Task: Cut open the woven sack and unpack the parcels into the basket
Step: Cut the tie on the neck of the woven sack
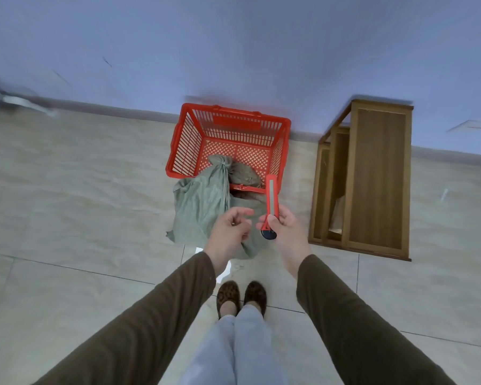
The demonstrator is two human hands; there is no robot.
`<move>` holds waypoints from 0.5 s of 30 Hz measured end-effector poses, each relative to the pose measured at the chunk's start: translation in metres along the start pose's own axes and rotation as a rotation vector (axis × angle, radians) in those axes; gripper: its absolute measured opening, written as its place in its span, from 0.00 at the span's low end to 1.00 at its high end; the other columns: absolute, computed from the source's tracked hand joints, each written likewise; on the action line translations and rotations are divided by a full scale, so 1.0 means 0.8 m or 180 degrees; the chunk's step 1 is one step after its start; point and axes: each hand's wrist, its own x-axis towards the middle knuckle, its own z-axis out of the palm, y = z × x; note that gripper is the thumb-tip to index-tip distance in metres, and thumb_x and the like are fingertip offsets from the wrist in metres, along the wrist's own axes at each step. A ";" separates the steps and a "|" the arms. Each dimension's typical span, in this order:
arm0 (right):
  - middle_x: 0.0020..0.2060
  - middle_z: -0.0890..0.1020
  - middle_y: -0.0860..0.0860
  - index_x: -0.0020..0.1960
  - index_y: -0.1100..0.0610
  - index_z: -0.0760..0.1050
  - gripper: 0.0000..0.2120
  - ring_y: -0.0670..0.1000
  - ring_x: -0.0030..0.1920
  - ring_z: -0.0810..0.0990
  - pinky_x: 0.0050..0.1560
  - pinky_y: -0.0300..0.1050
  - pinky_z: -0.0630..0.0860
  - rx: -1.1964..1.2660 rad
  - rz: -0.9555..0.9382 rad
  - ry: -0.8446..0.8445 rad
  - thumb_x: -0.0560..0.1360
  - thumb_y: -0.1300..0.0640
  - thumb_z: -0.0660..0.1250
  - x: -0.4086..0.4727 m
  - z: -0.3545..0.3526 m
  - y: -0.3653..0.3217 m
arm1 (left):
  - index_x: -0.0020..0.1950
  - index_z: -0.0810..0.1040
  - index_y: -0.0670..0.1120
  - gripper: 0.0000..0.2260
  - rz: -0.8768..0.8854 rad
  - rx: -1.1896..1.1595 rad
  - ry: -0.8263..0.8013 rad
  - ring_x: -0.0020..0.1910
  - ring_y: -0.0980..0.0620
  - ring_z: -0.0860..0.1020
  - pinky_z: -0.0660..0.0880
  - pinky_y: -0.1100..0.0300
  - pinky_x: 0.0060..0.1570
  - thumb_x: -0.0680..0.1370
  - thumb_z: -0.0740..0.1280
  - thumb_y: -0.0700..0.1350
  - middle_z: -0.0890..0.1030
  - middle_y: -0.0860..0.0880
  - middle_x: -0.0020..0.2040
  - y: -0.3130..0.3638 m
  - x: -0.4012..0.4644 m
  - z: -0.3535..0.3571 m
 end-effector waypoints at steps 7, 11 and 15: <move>0.42 0.80 0.57 0.66 0.58 0.76 0.11 0.52 0.40 0.81 0.39 0.35 0.81 0.0055 0.0096 0.0112 0.86 0.63 0.59 0.029 0.036 0.000 | 0.56 0.81 0.42 0.09 -0.0061 0.0050 0.0256 0.36 0.52 0.74 0.75 0.63 0.40 0.83 0.63 0.33 0.73 0.47 0.38 -0.007 0.031 -0.056; 0.37 0.79 0.54 0.57 0.54 0.78 0.08 0.51 0.36 0.79 0.38 0.40 0.80 0.0011 0.0041 0.0244 0.86 0.61 0.60 0.049 0.063 0.005 | 0.55 0.81 0.44 0.08 -0.0056 0.0072 0.0295 0.39 0.51 0.74 0.75 0.61 0.44 0.83 0.63 0.35 0.75 0.44 0.43 -0.004 0.055 -0.090; 0.34 0.78 0.54 0.53 0.53 0.78 0.07 0.52 0.35 0.76 0.39 0.47 0.78 -0.0026 0.0074 0.0433 0.86 0.57 0.61 0.064 0.088 0.019 | 0.53 0.81 0.44 0.09 -0.0063 0.0149 0.0208 0.40 0.51 0.75 0.75 0.60 0.44 0.83 0.63 0.34 0.77 0.46 0.43 -0.001 0.079 -0.121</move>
